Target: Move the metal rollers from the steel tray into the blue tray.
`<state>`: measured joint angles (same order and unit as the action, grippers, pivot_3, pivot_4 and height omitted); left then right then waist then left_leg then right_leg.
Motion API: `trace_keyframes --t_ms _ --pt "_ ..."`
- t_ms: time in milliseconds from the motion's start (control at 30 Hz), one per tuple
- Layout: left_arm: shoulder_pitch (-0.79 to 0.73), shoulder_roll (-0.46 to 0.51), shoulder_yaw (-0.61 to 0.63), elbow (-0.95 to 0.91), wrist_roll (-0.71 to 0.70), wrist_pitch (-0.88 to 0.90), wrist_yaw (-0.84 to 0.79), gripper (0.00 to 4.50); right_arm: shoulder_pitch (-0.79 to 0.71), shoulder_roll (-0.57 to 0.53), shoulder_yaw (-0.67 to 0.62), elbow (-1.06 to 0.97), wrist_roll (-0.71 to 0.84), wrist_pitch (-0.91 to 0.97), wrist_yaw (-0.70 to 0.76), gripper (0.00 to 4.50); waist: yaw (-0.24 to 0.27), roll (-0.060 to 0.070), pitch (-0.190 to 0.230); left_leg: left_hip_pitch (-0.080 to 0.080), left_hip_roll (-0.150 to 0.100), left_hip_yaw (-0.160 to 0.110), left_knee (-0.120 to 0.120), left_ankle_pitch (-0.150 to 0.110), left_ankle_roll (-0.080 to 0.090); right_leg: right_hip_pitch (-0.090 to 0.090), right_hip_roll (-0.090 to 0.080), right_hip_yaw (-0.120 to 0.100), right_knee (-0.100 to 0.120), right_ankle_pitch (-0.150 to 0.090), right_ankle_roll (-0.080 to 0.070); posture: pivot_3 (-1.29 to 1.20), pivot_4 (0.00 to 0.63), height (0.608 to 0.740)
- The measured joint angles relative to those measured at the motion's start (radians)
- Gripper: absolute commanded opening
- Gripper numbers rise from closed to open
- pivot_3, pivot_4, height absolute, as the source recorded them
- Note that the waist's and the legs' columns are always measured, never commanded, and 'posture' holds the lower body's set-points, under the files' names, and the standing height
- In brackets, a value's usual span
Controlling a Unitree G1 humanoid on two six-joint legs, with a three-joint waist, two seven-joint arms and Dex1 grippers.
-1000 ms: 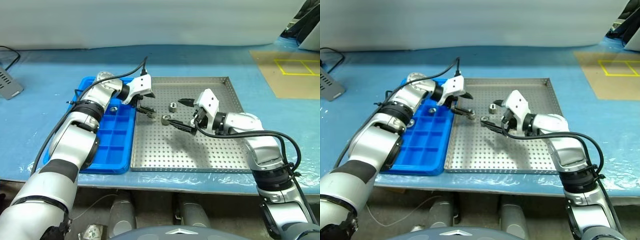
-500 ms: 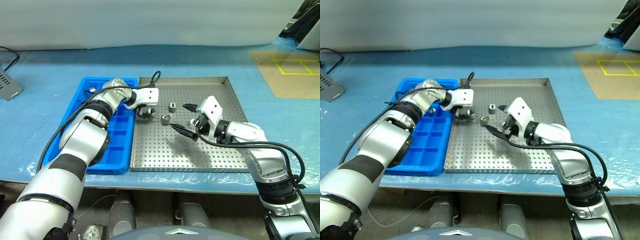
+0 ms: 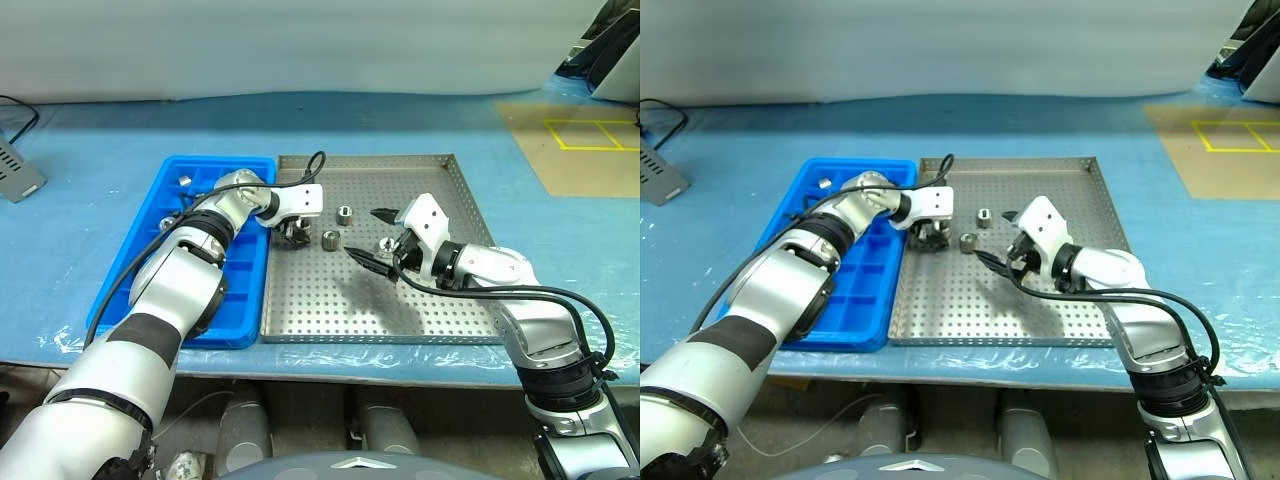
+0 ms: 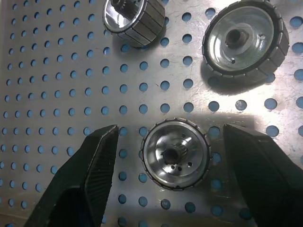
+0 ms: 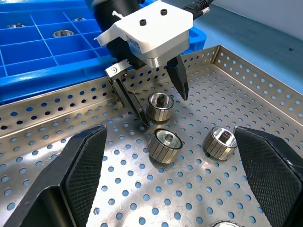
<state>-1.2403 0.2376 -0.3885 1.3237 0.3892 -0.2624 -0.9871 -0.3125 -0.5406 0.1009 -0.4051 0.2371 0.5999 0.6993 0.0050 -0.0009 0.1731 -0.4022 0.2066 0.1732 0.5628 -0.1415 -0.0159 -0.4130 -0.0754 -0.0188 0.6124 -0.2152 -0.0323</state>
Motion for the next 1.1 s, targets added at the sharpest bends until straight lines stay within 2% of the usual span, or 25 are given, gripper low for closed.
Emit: trace_keyframes --t_ms 167,333,667,767,933,1000,1100 --pt "0.006 0.001 0.0 -0.003 0.002 0.007 0.001 3.74 0.011 0.0 0.001 0.0 -0.001 0.0 -0.007 4.5 -0.009 0.0 0.0 0.005 0.0 0.0 0.0 -0.003 0.004 0.008 -0.001 0.0 -0.006 0.0 0.0 -0.47 0.15 0.74" --pt "0.012 0.002 0.006 -0.003 0.002 0.008 -0.023 2.17 0.011 0.0 0.002 0.0 -0.003 -0.002 -0.009 4.5 -0.017 0.0 0.0 0.006 -0.001 0.0 0.0 -0.003 0.004 0.009 -0.002 0.0 -0.006 0.0 0.0 -0.47 0.15 0.74" --pt "0.018 0.009 0.038 -0.003 -0.013 -0.002 -0.026 2.17 0.002 0.0 0.013 0.009 -0.008 -0.018 -0.005 4.5 -0.019 0.0 0.0 0.003 -0.001 0.0 -0.002 -0.003 0.004 0.006 -0.001 -0.001 -0.007 0.0 0.0 -0.43 0.15 0.74" --pt "0.043 0.041 0.098 -0.035 -0.091 -0.032 -0.172 2.17 -0.016 0.007 0.014 0.019 0.002 -0.021 0.001 4.5 -0.022 0.0 0.0 -0.001 0.0 0.001 -0.002 -0.003 0.004 0.0 0.0 0.0 -0.007 0.0 0.0 -0.39 0.15 0.74" --pt "0.143 0.114 0.196 -0.247 -0.25 -0.064 -0.364 2.17 -0.107 0.02 0.01 0.044 0.049 -0.019 0.044 4.5 -0.017 0.0 0.0 -0.005 0.0 0.002 -0.005 -0.003 0.004 -0.005 0.0 0.0 -0.006 0.0 0.0 -0.3 0.15 0.74" --pt "0.218 0.15 0.23 -0.384 -0.313 -0.028 -0.396 2.17 -0.147 0.021 0.014 0.06 0.074 -0.019 0.076 4.5 -0.016 0.0 0.0 -0.005 0.0 0.002 -0.006 -0.003 0.004 -0.005 0.0 0.0 -0.006 0.0 0.0 -0.26 0.15 0.74" --pt "0.381 0.213 0.283 -0.703 -0.407 0.135 -0.392 2.17 -0.21 0.024 0.038 0.116 0.082 -0.028 0.132 4.5 -0.013 0.001 0.001 -0.004 0.002 0.003 -0.007 -0.002 0.003 -0.006 -0.001 -0.001 -0.006 0.0 -0.001 -0.16 0.15 0.74"
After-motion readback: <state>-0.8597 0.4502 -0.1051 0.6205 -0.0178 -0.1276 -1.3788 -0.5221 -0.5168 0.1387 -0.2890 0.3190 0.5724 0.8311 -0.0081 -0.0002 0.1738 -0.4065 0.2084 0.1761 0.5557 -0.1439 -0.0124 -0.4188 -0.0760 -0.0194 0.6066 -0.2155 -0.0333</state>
